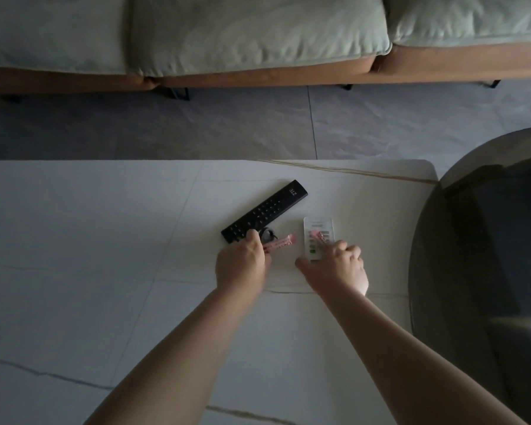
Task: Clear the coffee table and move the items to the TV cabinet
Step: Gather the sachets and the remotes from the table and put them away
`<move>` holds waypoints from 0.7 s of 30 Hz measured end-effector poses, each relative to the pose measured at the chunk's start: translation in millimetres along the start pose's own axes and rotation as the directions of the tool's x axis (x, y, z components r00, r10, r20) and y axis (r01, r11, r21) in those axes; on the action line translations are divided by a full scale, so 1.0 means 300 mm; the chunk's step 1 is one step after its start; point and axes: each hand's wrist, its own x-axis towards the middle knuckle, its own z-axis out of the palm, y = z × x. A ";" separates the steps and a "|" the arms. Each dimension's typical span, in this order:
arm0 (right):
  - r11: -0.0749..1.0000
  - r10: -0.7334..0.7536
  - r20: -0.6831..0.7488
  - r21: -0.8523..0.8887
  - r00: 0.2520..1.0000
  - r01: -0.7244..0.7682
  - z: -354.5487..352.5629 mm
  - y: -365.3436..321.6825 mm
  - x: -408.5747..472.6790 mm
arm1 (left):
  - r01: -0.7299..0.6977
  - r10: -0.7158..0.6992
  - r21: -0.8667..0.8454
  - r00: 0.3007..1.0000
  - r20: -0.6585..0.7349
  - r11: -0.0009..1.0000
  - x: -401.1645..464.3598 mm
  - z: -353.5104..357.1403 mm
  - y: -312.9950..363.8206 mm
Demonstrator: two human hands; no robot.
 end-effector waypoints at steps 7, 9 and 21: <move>0.998 0.017 0.014 0.054 1.000 -0.018 0.001 0.038 0.001 | 0.016 -0.016 0.047 1.000 -0.001 0.999 0.102 -0.022 -0.001; 0.998 0.001 -0.003 0.060 1.000 0.000 0.011 0.045 0.003 | 0.015 -0.016 0.045 0.999 0.030 0.999 0.120 -0.009 -0.003; 0.997 -0.056 -0.054 0.058 0.997 0.059 0.038 0.093 0.002 | 0.322 -0.325 0.050 0.943 0.077 0.945 0.176 -0.013 0.037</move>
